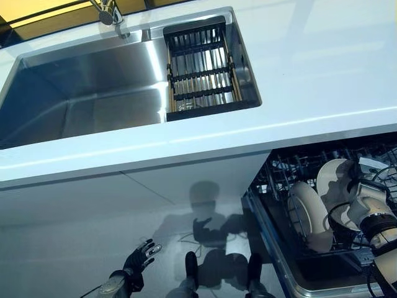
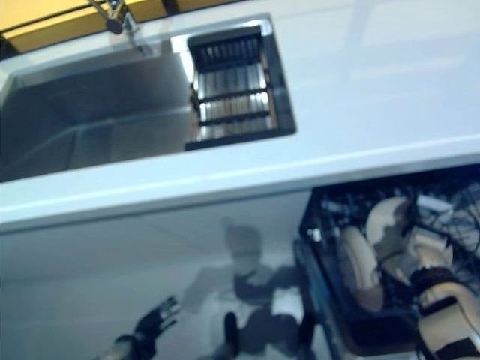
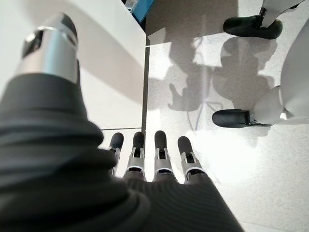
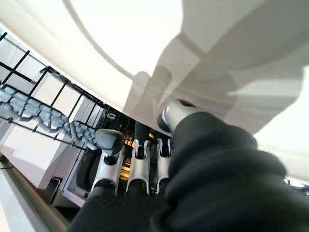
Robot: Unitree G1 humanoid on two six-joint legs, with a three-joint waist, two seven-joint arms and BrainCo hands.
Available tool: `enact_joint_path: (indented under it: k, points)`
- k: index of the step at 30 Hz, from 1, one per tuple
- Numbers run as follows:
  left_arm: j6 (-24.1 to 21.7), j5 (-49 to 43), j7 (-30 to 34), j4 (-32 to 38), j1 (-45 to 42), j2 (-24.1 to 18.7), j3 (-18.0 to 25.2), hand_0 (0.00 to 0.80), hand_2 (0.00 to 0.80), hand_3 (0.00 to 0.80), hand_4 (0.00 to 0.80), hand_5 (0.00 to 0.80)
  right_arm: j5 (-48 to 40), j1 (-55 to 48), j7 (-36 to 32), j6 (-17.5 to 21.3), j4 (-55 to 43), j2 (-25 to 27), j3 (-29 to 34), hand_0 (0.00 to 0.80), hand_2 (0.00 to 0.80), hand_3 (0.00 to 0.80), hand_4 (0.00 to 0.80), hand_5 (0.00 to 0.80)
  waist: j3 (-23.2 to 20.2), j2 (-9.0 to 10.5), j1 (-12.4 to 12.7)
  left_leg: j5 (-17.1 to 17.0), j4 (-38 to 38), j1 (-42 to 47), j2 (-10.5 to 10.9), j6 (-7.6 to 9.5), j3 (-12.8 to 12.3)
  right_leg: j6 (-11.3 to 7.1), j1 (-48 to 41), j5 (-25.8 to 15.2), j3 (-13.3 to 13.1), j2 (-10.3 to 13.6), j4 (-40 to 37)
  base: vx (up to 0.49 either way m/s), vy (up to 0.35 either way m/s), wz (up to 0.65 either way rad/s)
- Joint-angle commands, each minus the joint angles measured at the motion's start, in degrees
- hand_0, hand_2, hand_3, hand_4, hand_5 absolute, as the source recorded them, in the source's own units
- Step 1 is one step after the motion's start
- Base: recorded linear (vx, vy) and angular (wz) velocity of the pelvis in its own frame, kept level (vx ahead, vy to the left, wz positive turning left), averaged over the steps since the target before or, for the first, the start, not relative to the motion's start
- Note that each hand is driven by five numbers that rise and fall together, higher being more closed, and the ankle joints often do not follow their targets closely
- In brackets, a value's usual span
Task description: Take plates into dishwasher
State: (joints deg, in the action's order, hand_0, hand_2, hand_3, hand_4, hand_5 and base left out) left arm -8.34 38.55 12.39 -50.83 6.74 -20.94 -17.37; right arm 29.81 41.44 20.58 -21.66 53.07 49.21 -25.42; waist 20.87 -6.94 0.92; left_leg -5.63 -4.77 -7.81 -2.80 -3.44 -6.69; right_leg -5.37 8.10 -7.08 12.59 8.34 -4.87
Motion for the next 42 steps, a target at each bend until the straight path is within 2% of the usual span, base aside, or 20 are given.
enact_joint_path:
  k: [1,5,6,7,8,15,28,37,42]
  points:
    - [-2.43,0.67,-0.13,0.49,1.73,-1.07,-3.67,0.000,0.000,0.000,0.000,0.000,-0.16,5.95,2.32,-1.20,2.65,5.27,-3.60,0.800,0.800,0.800,0.800,0.800,-0.86,2.25,0.66,0.20,-0.23,-2.13,4.52,2.47,-0.42,-1.48,2.50,-0.58,-1.08,-0.85,2.77,0.000,0.000,0.00]
    - [-2.46,0.71,-0.07,0.61,1.69,-1.11,-3.69,0.000,0.000,0.000,0.000,0.000,-0.78,5.76,2.10,-0.85,3.28,5.97,-3.26,0.791,0.791,0.791,0.791,0.791,-0.84,2.13,0.63,0.11,-0.23,-2.18,4.49,2.43,-0.57,-1.54,2.60,-0.67,-1.00,-0.77,2.82,0.000,0.000,0.00]
    - [-2.40,0.90,-0.14,0.65,1.73,-1.15,-3.76,0.000,0.000,0.000,0.000,0.000,-1.50,5.80,2.50,-0.76,3.38,6.07,-3.14,0.427,0.427,0.427,0.427,0.427,-0.84,2.13,0.58,0.13,-0.23,-2.13,4.46,2.43,-0.62,-1.56,2.60,-0.69,-0.99,-0.73,2.81,0.000,0.000,0.00]
    - [-2.38,0.96,-0.18,0.67,1.73,-1.15,-3.78,0.000,0.000,0.000,0.000,0.000,-1.61,5.81,2.62,-0.81,3.36,6.09,-3.13,0.144,0.144,0.144,0.144,0.144,-0.84,2.14,0.57,0.14,-0.23,-2.12,4.45,2.43,-0.64,-1.56,2.60,-0.69,-0.98,-0.73,2.82,0.000,0.000,0.00]
    - [-2.46,1.17,-0.07,0.67,1.60,-1.21,-3.70,0.000,0.000,0.000,0.000,0.000,-1.95,5.70,2.40,-0.74,3.41,6.22,-2.85,0.000,0.000,0.000,0.000,0.000,-0.88,2.12,0.50,0.19,-0.23,-2.03,4.45,2.42,-0.71,-1.59,2.60,-0.69,-1.00,-0.71,2.86,0.000,0.000,0.00]
    - [-2.37,0.56,0.27,0.77,1.12,-1.44,-3.08,0.000,0.000,0.000,0.000,0.000,-1.90,3.82,2.09,-1.72,2.19,6.43,-1.49,0.000,0.000,0.000,0.000,0.000,-1.50,2.99,0.34,0.46,-0.23,-1.41,4.25,2.48,-1.01,-1.71,2.02,-0.73,-0.92,-0.79,2.77,0.000,0.000,0.00]
    - [-2.05,-0.72,0.24,-0.20,0.49,-1.10,-2.34,0.000,0.000,0.000,0.000,0.000,0.67,1.06,1.08,0.50,-3.91,7.27,-0.04,0.000,0.000,0.000,0.000,0.000,-3.04,4.89,-0.92,1.20,-0.23,0.21,3.47,2.32,-1.68,-1.74,0.63,-0.66,-2.03,-1.57,2.22,0.011,0.007,0.00]
    - [-1.69,-3.63,-0.61,-2.19,-1.13,1.34,0.80,0.000,0.000,0.000,0.000,0.000,1.98,-14.93,-8.32,4.31,-18.06,5.16,8.20,0.000,0.000,0.000,0.000,0.000,-6.05,7.87,-3.91,2.23,-0.23,2.73,2.33,2.16,-3.02,-1.67,-1.56,0.01,-3.96,-2.64,2.08,0.088,0.029,-0.06]
    - [-1.63,-5.70,-0.70,-2.99,-2.17,2.64,2.81,0.000,0.000,0.000,0.000,0.000,3.79,-23.97,-14.60,6.05,-24.00,1.61,12.79,0.000,0.000,0.000,0.000,0.000,-7.26,9.25,-5.11,2.69,-0.23,4.22,1.54,2.10,-4.14,-1.69,-2.67,0.20,-4.58,-2.84,2.01,0.075,0.017,-0.10]
